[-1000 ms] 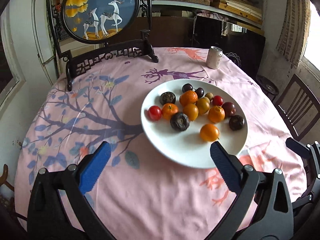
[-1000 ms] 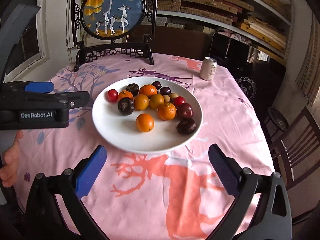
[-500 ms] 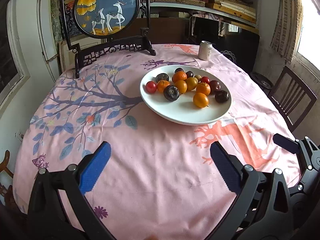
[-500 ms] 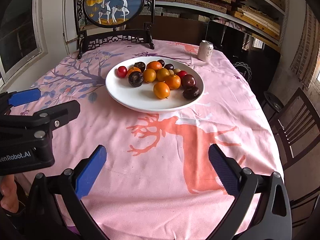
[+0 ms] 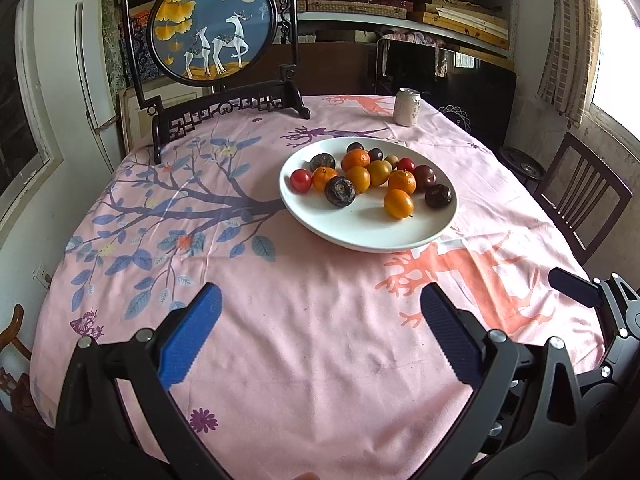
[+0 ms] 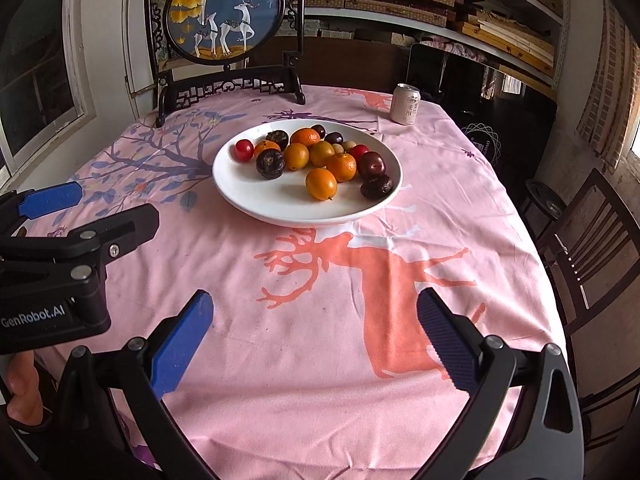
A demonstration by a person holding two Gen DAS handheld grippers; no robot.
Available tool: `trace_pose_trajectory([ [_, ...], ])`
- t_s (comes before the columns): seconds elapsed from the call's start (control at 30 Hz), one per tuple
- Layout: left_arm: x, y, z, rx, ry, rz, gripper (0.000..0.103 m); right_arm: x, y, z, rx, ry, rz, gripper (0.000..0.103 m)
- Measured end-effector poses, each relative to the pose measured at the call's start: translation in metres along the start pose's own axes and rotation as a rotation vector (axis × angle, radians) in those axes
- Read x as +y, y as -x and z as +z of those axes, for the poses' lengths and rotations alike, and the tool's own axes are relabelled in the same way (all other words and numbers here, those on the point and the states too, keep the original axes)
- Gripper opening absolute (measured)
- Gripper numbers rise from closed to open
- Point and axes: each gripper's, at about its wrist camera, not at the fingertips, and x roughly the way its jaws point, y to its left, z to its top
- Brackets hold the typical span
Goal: Organize fruits
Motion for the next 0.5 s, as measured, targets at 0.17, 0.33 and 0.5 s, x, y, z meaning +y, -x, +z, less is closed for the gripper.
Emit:
trace_pose_trajectory([
  [0.17, 0.0, -0.0001, -0.0003, 0.0, 0.0, 0.0, 0.101, -0.0009, 0.001, -0.0002, -0.001, -0.003, 0.004, 0.102],
  [0.33, -0.0011, 0.0013, 0.0004, -0.004, -0.003, -0.001, 0.101, -0.0011, 0.0017, -0.0002, -0.002, -0.004, 0.005, 0.102],
  [0.5, -0.003, 0.0015, 0.0026, -0.005, -0.013, 0.005, 0.101, -0.0012, 0.0026, 0.0003, -0.002, -0.006, 0.006, 0.102],
])
